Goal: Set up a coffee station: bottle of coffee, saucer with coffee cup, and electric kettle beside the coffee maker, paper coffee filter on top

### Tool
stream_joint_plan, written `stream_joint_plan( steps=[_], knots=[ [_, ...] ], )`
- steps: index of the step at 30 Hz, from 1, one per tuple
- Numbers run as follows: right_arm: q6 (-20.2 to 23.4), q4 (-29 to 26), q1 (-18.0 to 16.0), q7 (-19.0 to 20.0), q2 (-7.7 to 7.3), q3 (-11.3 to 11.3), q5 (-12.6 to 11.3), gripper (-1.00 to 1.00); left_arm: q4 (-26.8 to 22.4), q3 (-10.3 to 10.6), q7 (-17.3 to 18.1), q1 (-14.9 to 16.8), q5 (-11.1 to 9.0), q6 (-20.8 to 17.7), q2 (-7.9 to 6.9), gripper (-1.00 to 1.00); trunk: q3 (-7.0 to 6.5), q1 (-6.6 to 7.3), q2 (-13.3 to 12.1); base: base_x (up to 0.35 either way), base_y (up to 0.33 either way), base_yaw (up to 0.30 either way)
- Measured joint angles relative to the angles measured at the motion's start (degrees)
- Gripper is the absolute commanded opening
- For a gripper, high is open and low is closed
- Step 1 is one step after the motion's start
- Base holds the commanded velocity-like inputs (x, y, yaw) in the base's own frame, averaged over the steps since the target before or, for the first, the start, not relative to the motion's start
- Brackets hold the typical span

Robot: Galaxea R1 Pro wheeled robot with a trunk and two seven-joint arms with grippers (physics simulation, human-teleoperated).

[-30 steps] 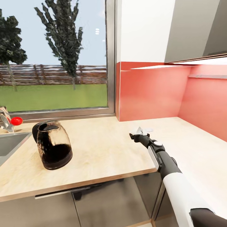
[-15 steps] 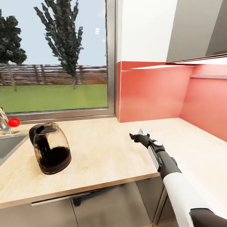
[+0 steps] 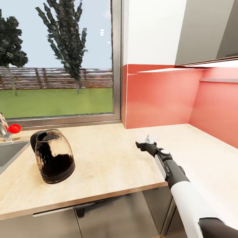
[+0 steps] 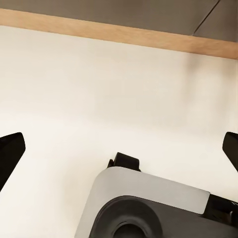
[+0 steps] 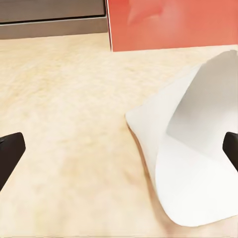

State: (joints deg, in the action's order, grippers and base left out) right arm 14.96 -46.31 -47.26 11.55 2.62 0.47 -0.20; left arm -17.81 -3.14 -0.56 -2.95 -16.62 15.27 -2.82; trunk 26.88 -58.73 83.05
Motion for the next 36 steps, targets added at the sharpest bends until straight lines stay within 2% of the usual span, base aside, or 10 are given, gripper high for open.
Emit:
stream_joint_plan(
  steps=[7, 36],
  knots=[
    [-0.1, 1.5, 0.0, -0.1, 0.0, -0.1, 0.0, 1.0, 0.0, 0.0, 0.0, 0.0, 0.0, 0.0, 0.0, 1.0, 0.0, 0.0, 0.0, 0.002, 0.001, 0.0],
    [-0.1, 1.7, 0.0, -0.2, 0.0, -0.1, 0.0, 1.0, 0.0, 0.0, 0.0, 0.0, 0.0, 0.0, 0.0, 1.0, 0.0, 0.0, 0.0, 0.031, 0.014, 0.0]
  ],
)
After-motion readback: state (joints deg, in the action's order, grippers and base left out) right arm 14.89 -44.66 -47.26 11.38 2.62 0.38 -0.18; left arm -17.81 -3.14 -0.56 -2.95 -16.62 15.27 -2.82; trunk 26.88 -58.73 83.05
